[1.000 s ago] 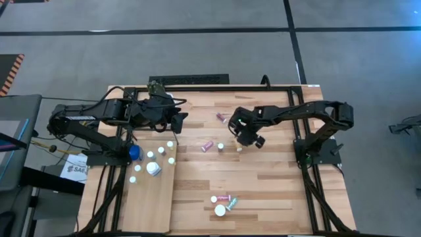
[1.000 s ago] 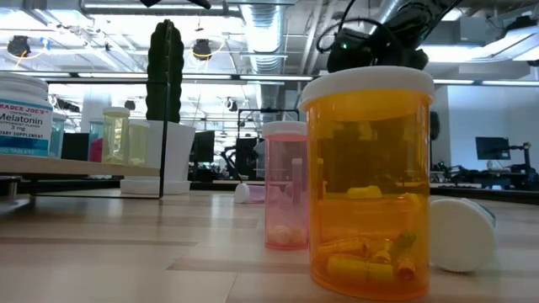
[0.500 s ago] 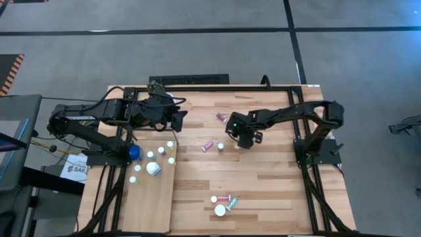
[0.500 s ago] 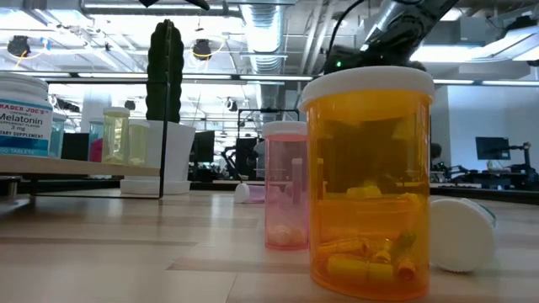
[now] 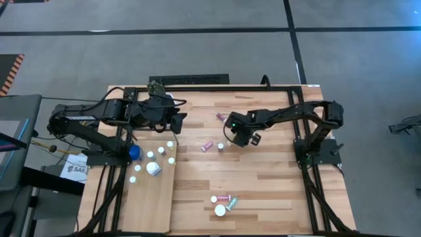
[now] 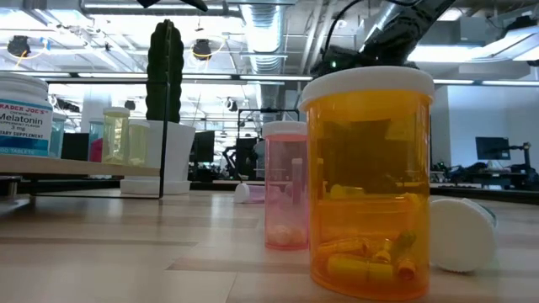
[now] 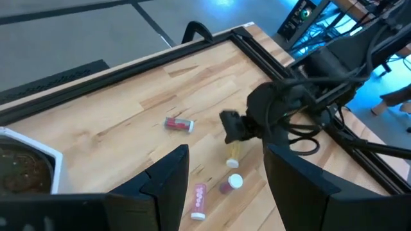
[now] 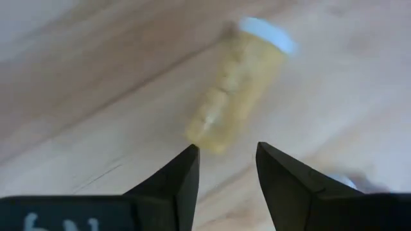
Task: Pick and place medicine bottles onto shelf by color
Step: Put the yellow pill bottle on the shelf
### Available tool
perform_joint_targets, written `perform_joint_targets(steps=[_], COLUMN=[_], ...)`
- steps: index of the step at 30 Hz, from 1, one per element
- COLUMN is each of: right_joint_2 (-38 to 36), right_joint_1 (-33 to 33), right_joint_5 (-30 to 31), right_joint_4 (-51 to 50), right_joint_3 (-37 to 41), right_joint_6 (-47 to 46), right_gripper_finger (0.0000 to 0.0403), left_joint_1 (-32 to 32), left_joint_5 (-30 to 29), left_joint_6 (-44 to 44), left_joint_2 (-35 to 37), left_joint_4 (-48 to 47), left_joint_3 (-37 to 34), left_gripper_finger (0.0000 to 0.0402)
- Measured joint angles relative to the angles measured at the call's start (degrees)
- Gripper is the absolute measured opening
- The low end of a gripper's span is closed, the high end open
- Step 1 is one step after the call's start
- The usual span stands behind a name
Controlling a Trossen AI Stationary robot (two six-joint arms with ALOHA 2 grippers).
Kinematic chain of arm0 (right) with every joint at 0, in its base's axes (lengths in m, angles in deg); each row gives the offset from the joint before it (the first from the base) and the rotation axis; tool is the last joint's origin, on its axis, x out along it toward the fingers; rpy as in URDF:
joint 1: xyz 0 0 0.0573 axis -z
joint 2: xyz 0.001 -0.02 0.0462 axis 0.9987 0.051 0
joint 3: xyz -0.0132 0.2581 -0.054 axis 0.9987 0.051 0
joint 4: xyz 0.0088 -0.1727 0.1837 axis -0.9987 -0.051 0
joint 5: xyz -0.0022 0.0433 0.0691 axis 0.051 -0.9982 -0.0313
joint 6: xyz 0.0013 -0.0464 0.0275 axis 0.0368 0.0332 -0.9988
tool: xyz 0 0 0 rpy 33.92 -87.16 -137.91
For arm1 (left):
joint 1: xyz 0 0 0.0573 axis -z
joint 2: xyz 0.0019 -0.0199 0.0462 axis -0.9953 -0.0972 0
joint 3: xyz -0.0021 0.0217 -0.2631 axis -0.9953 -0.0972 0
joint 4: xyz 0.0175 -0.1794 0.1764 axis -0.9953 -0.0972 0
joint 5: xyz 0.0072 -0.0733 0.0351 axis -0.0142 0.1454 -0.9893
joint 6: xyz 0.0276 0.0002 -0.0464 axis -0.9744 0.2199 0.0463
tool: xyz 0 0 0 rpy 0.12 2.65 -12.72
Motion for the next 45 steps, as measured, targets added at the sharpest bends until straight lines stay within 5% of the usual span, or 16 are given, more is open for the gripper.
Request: perform_joint_targets(steps=[18, 28, 33, 45], right_joint_2=[-0.57, -0.57, -0.57, -0.61], right_joint_1=[-2.09, -5.43, -5.19, -6.28], right_joint_5=[-1.73, -1.1, 3.88, -0.78], right_joint_4=[-8.91, -6.78, -7.31, -6.32], right_joint_3=[-1.6, -1.62, -1.87, -6.65], right_joint_6=[-31.88, -37.87, -42.7, -49.4], right_gripper_finger=[0.0186, 0.0187, 0.0188, 0.0188], left_joint_1=[0.02, 0.02, 0.02, 0.04], left_joint_5=[1.01, 1.01, 0.98, 0.96], left_joint_6=[-0.08, -0.25, -0.24, -0.23], left_joint_2=[0.0, 0.0, 0.0, 0.0], left_joint_4=[-0.49, -0.51, -0.51, -0.51], left_joint_3=[0.0, 0.0, 0.0, 0.0], left_gripper_finger=[0.0188, 0.0188, 0.0188, 0.0188])
